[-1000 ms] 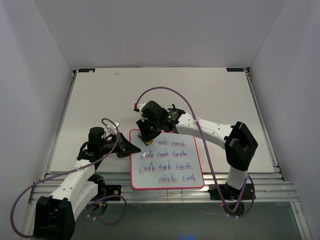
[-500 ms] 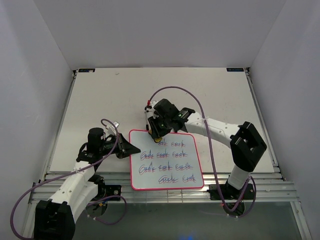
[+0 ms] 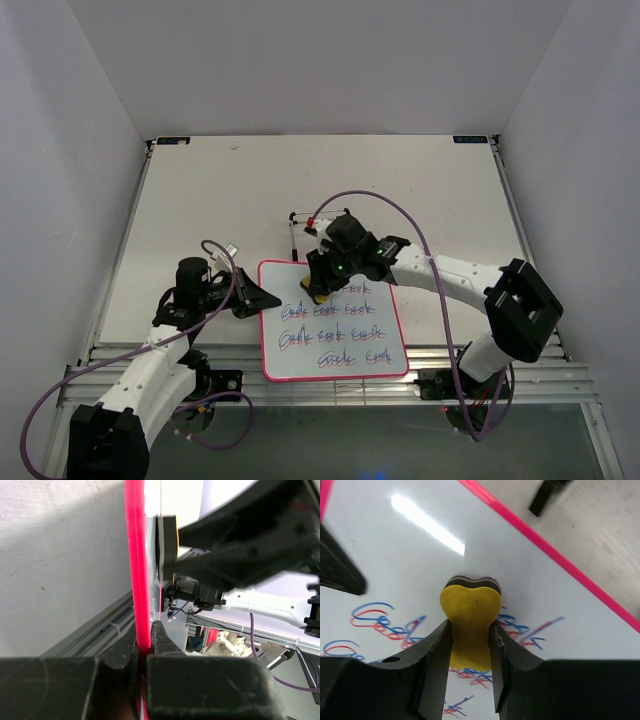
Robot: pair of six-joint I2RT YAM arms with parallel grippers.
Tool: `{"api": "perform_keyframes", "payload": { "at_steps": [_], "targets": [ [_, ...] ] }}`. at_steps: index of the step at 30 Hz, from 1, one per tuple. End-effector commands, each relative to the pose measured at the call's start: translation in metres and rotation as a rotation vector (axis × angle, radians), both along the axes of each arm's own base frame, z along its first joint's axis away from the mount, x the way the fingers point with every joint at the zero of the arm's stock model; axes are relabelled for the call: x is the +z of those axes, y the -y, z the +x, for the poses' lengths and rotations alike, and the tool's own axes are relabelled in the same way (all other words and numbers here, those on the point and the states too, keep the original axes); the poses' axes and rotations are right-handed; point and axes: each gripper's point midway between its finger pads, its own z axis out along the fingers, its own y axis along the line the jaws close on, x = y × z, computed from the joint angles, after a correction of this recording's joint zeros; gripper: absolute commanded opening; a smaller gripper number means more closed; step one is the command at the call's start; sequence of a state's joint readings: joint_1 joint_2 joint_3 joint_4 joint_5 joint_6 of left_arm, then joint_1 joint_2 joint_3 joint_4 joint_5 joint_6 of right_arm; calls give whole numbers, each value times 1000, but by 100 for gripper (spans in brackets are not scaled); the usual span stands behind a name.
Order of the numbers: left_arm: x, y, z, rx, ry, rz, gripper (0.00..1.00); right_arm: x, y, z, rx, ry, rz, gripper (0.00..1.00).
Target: Erase the whiteboard
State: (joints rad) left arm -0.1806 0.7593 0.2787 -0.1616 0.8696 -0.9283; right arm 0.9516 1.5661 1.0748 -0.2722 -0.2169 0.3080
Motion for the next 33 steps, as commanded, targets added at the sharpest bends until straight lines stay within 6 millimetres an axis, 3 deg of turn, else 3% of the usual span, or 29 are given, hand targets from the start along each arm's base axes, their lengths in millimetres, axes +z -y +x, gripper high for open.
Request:
{"api": "perform_keyframes", "payload": {
  "at_steps": [1, 2, 5, 7, 9, 14, 19, 25, 28, 31, 33],
  "targets": [
    [13, -2, 18, 28, 155, 24, 0, -43, 52, 7, -99, -82, -105, 32],
    [13, -3, 18, 31, 158, 27, 0, -46, 67, 20, -155, -83, -110, 32],
    [11, -4, 20, 44, 157, 38, 0, -61, 103, 31, -248, -104, -157, 32],
    [10, -5, 20, 46, 155, 44, 0, -64, 115, 35, -271, -109, -169, 32],
    [7, -5, 19, 46, 148, 48, 0, -61, 114, 34, -255, -110, -171, 32],
    [2, -6, 20, 57, 143, 56, 0, -39, 86, 33, -191, -98, -121, 30],
    [-2, -10, 22, 89, 130, 77, 0, -7, 30, 23, -76, -60, -52, 30],
    [-6, -12, 23, 105, 115, 92, 0, -3, -30, 7, 51, -54, -87, 31],
    [-7, -13, 24, 104, 117, 104, 0, -6, -35, 9, 58, -51, -95, 30],
    [-7, -14, 23, 99, 122, 119, 0, -10, -21, 21, 14, -45, -105, 31],
    [-8, -15, 24, 106, 120, 133, 0, -25, -2, 22, -16, -68, -134, 30]
  ]
}}
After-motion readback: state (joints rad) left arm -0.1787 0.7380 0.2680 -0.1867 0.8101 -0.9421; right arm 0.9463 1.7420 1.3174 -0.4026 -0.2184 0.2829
